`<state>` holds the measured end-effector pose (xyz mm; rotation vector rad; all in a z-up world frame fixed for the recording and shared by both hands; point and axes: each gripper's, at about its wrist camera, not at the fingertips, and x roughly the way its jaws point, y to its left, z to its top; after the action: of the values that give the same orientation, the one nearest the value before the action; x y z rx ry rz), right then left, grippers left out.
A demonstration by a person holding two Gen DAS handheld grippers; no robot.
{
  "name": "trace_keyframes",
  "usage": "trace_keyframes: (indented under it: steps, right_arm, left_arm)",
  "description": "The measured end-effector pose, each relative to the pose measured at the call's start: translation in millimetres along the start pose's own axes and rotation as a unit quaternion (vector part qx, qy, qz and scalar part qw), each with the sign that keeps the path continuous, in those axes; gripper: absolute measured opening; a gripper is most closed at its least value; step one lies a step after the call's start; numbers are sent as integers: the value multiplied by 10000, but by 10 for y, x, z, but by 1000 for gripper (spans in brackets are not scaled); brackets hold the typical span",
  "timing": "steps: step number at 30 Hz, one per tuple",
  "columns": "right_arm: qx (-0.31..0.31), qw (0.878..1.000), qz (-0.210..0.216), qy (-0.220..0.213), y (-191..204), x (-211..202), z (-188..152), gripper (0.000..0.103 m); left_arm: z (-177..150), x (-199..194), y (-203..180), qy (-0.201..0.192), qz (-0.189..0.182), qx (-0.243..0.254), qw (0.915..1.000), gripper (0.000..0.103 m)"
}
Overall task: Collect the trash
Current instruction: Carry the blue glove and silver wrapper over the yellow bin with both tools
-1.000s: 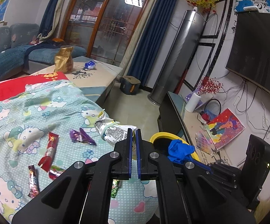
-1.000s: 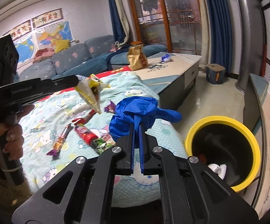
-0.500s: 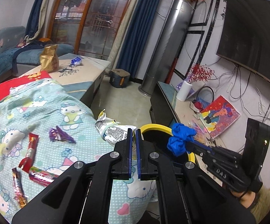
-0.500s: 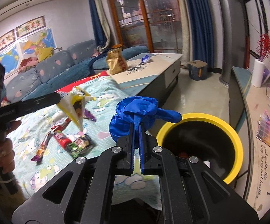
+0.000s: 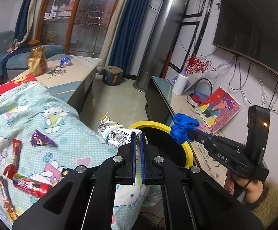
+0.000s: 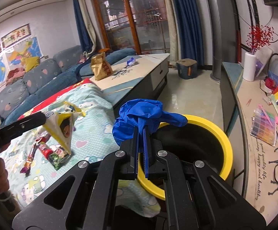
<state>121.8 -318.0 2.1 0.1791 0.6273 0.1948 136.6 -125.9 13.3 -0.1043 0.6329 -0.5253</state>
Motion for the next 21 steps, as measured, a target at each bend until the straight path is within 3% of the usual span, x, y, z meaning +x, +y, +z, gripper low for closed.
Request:
trace_keyframes:
  steps: [21]
  right_arm:
    - [380, 9978, -537, 9, -522, 23, 4, 2]
  left_arm:
    - [-16, 558, -482, 308, -622, 493, 9964, 4]
